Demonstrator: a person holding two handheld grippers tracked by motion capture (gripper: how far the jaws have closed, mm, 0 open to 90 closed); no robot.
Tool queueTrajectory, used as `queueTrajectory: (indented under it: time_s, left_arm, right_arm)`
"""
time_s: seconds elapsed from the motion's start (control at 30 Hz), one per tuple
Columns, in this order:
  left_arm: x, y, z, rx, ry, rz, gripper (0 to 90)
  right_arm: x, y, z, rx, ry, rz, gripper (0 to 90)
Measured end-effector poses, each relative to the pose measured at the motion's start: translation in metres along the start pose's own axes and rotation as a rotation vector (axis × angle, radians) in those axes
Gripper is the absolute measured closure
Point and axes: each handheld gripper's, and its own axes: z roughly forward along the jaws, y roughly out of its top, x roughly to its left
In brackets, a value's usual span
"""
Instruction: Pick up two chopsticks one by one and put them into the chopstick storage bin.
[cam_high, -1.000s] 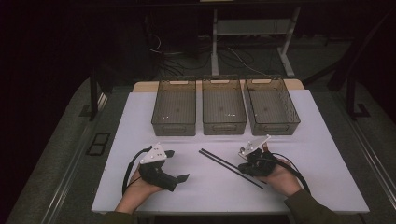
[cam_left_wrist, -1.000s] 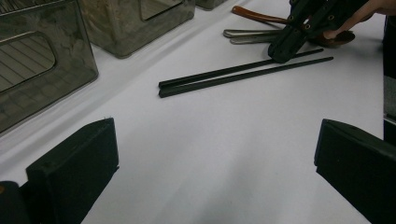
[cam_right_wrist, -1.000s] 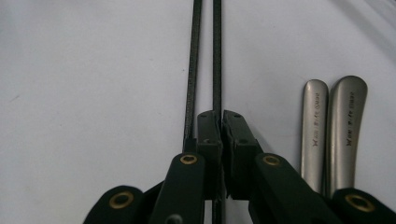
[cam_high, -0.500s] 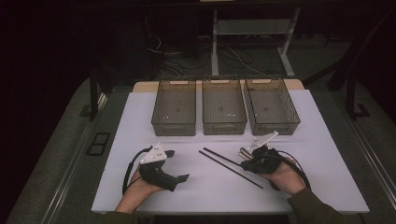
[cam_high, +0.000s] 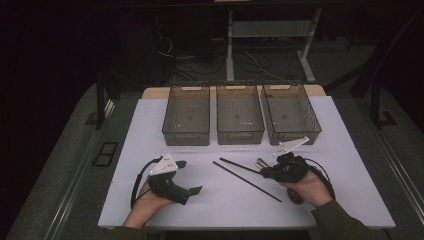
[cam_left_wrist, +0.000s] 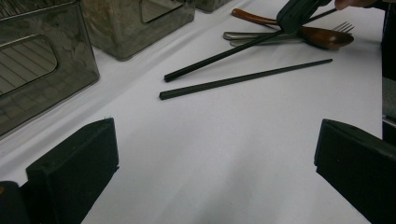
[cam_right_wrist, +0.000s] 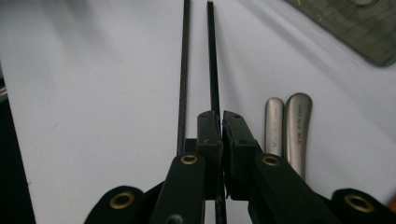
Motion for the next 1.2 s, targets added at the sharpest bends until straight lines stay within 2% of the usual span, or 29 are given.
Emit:
queueTrajectory:
  time_s: [0.7,1.1,1.2]
  left_arm:
    - [0.000,-0.001,0.000,-0.002,-0.006,0.001,0.0]
    - [0.000,-0.002,0.002,-0.005,-0.008,-0.001,0.0]
    - [-0.001,-0.002,0.002,-0.005,-0.009,0.000,0.0]
  right_arm:
    - [-0.005,0.004,-0.024,-0.125,0.003,0.011,86.7]
    - [-0.007,0.014,-0.037,-0.202,0.012,0.008,86.6]
    - [-0.007,0.016,-0.038,-0.207,0.017,0.010,86.6]
